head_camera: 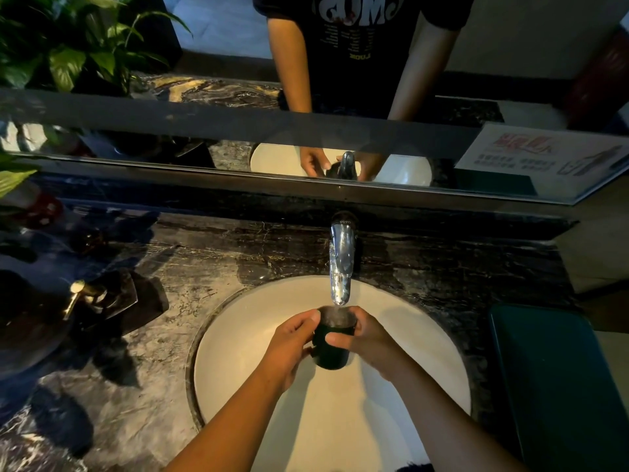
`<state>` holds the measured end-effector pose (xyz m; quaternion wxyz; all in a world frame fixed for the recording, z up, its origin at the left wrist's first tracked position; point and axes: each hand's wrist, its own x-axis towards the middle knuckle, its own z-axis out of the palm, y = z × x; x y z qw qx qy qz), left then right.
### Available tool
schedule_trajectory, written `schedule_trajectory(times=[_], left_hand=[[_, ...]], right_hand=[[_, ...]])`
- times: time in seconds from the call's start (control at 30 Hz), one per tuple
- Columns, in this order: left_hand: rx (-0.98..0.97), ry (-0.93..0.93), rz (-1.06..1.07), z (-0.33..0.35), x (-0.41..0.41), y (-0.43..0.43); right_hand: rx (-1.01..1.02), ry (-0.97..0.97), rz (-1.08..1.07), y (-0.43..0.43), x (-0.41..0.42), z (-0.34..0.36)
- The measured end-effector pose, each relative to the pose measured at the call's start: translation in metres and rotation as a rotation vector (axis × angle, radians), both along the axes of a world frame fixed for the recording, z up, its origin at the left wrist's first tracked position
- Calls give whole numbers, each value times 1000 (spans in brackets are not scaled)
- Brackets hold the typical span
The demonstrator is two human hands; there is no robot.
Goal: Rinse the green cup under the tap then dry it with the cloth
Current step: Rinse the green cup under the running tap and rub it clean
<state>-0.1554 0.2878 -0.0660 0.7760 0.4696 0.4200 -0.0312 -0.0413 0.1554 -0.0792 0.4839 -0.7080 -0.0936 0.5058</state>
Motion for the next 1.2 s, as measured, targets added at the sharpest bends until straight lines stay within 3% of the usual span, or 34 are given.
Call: schedule_trajectory(times=[0.1, 0.23, 0.33, 0.47, 0.57, 0.7, 0.8, 0.93, 1.03, 1.2], left_hand=[[5, 1, 2, -1, -1, 0], [5, -41, -14, -1, -1, 1], [2, -48, -3, -3, 1, 1], [0, -55, -15, -3, 2, 1], [-4, -31, -5, -3, 1, 1], [-16, -40, 0, -3, 2, -1], [-10, -50, -4, -2, 3, -1], [-23, -40, 0, -3, 1, 0], [-16, -42, -5, -2, -1, -1], [-22, -29, 4, 0, -3, -1]], right_hand=[[1, -24, -76, 0, 3, 0], [2, -22, 3, 2, 2, 0], [-2, -44, -90, 2, 5, 0], [-23, -17, -16, 3, 3, -1], [-42, -44, -99, 2, 7, -2], [-55, -11, 39, 0, 3, -2], [-42, -13, -62, 0, 4, -2], [-41, 12, 4, 0, 0, -3], [-21, -4, -109, -3, 1, -5], [-13, -30, -64, -1, 1, -6]])
